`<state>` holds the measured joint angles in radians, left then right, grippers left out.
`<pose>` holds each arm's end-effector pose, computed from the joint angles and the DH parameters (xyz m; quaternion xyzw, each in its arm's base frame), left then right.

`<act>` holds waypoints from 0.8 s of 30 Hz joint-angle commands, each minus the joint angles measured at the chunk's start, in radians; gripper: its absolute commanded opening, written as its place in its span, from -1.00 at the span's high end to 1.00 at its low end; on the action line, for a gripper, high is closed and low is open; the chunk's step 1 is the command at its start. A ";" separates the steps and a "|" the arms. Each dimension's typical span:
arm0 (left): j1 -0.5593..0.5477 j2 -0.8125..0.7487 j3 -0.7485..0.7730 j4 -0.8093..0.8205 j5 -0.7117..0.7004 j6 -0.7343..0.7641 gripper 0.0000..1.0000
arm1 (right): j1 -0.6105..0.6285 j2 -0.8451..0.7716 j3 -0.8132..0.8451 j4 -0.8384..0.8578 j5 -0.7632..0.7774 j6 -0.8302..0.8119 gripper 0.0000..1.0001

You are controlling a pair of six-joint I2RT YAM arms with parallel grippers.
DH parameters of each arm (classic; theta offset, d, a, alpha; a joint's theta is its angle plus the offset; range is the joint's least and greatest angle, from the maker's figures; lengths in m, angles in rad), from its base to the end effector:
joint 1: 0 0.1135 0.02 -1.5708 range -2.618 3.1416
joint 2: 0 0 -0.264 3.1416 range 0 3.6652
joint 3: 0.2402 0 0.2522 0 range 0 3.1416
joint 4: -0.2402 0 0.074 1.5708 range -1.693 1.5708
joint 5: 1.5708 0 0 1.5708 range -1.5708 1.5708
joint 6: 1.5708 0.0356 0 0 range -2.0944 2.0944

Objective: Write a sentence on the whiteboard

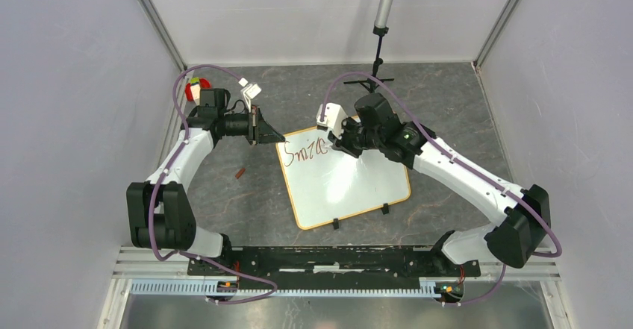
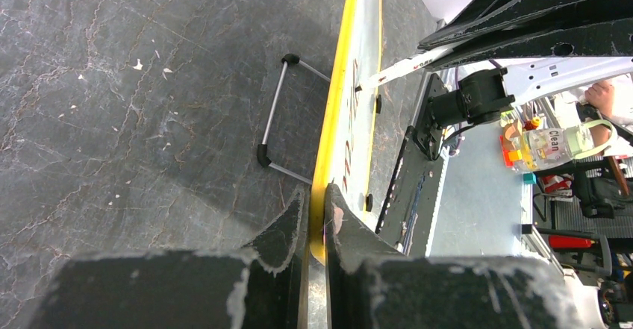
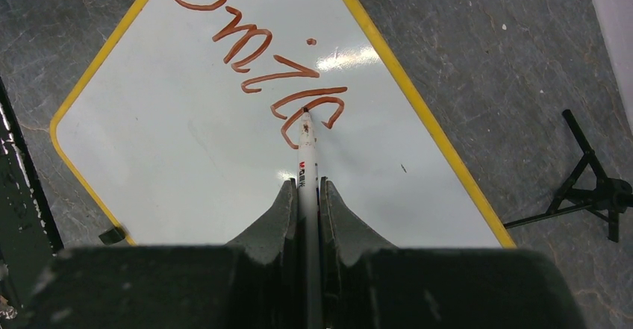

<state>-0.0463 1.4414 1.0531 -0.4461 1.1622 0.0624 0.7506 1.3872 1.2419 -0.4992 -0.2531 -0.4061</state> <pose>0.2927 -0.0463 0.2728 0.2397 0.7679 -0.5097 0.3050 0.2203 0.2177 0.3318 -0.5324 0.7123 0.1872 0.4173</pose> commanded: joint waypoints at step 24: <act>-0.014 0.007 0.016 0.027 -0.010 -0.029 0.95 | -0.023 -0.114 -0.010 -0.039 -0.034 -0.008 1.00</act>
<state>-0.0467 1.4448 1.0531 -0.4419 1.1702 0.0624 0.7303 1.3182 1.2415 -0.5381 -0.2646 -0.4168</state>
